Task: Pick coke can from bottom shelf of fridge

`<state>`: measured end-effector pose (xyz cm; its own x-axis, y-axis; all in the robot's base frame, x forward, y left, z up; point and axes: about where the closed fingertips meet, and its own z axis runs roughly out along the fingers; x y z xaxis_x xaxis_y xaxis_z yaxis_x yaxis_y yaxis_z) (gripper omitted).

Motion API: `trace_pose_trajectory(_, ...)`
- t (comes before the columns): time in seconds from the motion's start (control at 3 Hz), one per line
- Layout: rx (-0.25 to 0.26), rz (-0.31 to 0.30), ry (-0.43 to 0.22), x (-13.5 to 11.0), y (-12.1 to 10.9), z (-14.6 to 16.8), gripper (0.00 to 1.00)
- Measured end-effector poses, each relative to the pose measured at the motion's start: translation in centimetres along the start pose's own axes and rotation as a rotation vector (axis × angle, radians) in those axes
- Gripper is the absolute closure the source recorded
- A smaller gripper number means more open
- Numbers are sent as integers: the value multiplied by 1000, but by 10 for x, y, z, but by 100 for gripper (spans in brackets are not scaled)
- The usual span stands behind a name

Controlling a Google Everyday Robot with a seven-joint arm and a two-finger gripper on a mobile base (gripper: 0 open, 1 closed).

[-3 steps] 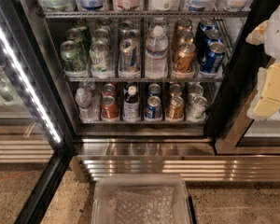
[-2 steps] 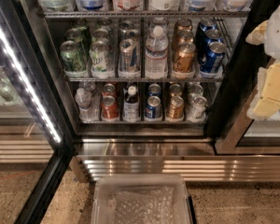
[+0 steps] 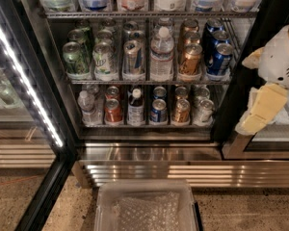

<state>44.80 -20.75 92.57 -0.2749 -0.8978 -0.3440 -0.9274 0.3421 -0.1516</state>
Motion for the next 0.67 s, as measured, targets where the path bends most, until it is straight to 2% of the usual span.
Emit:
trace_pose_trajectory(0.33,-70,77,-108,-9,0,59,0)
trace_pose_trajectory(0.67,-149,116,-139,-20,1,106,0)
